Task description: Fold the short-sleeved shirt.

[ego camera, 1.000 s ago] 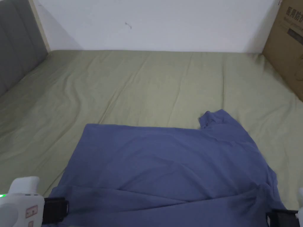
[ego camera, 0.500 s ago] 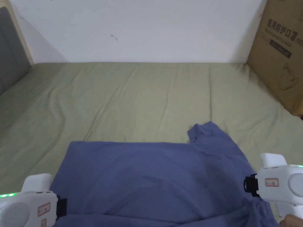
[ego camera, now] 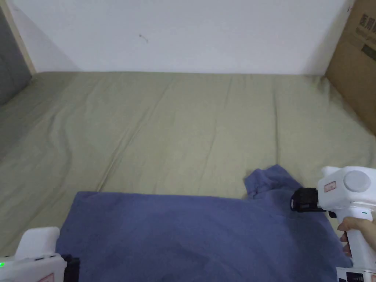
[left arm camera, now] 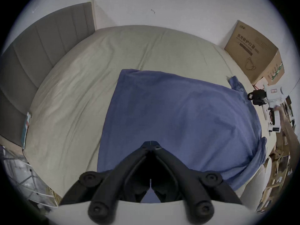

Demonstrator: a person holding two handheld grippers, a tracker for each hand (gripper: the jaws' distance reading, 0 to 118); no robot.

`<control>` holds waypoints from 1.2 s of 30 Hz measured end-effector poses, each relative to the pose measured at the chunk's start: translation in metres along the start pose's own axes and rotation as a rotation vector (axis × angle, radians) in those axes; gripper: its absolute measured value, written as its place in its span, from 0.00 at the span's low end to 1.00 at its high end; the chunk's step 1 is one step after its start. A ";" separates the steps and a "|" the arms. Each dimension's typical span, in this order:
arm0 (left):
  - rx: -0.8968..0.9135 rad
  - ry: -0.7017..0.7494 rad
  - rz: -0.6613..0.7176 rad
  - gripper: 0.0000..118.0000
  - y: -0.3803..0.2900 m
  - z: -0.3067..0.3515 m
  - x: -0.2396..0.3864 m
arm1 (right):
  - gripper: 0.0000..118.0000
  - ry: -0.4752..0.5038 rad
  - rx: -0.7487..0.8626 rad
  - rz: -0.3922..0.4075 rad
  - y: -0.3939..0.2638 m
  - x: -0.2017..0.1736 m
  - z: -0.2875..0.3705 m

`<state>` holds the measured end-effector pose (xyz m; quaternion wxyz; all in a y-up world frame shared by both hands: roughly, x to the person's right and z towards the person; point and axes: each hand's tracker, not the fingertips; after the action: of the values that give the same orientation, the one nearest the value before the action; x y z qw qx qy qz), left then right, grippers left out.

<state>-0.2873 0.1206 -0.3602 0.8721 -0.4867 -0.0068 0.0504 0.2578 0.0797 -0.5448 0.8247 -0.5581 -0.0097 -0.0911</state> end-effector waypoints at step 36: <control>0.001 0.107 0.103 0.16 0.135 -0.139 -0.038 | 0.01 0.014 0.096 0.099 -0.011 -0.016 0.027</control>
<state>-0.3280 0.0690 -0.5466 0.8678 -0.4878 0.0647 0.0692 0.2427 0.1033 -0.5263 0.8541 -0.5170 0.0193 -0.0534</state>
